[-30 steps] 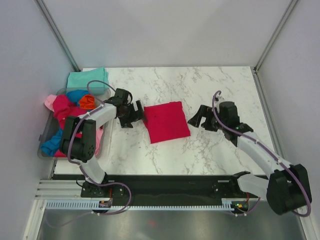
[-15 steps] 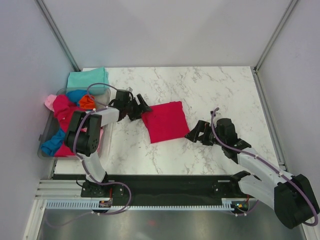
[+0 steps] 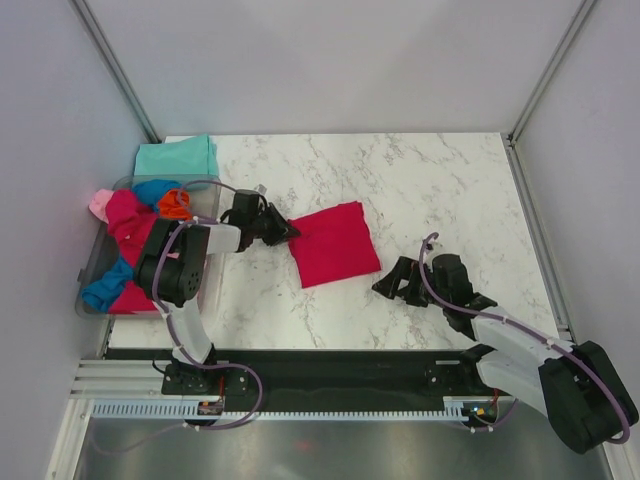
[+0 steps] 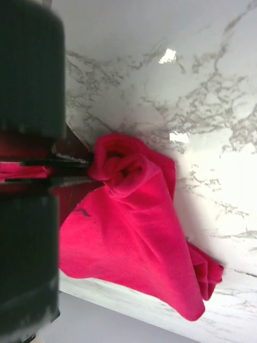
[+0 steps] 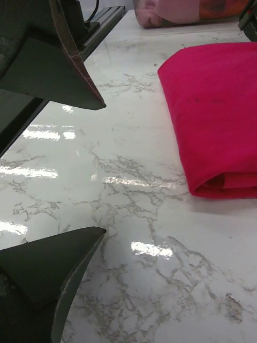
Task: Fold and stack the t-shirts
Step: Neatly place the folded tshirt to the corner
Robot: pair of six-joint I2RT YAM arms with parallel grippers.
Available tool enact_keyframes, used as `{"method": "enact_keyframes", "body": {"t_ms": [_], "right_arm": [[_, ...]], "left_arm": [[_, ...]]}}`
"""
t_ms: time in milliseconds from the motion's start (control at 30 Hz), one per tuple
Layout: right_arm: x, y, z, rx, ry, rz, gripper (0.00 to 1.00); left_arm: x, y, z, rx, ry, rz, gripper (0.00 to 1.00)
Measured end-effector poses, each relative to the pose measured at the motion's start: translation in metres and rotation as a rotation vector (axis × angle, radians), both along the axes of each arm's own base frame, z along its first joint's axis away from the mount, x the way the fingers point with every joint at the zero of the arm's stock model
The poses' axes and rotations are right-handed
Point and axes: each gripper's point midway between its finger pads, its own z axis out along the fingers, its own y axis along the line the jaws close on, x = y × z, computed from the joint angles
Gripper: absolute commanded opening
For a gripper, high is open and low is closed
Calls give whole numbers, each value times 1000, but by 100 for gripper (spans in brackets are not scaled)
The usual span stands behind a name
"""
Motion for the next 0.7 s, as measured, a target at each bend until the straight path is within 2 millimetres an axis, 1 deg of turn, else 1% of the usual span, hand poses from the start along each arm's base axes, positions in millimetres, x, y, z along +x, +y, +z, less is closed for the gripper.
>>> {"method": "enact_keyframes", "body": {"t_ms": [67, 167, 233, 300, 367, 400, 467, 533, 600, 667, 700], "right_arm": [[-4, -1, -8, 11, -7, -9, 98], [-2, -1, -7, 35, -52, -21, 98], [-3, -4, -6, 35, -71, -38, 98], [-4, -8, -6, 34, -96, -60, 98], [-4, -11, -5, 32, -109, -77, 98], [-3, -12, -5, 31, -113, -83, 98], [-2, -13, -6, 27, -114, -90, 98], [-2, -14, -6, 24, -114, -94, 98], [-1, -14, -7, 23, -114, -94, 98], [-1, -14, -6, 23, -115, -94, 98], [-1, -14, -6, 23, -116, -94, 98]], "left_arm": [[0, -3, 0, -16, 0, -11, 2], [4, -4, 6, 1, 15, -21, 2], [15, -5, 20, 24, 8, -34, 2], [34, -5, 47, 56, -21, -61, 2], [64, -5, 85, 76, -84, -88, 2], [78, -4, 100, 82, -121, -94, 2], [107, 6, 135, 93, -207, -100, 2], [128, 23, 156, 112, -248, -93, 2], [146, 43, 166, 131, -271, -82, 2], [163, 61, 165, 156, -273, -74, 2], [170, 71, 161, 170, -268, -69, 2]]}}
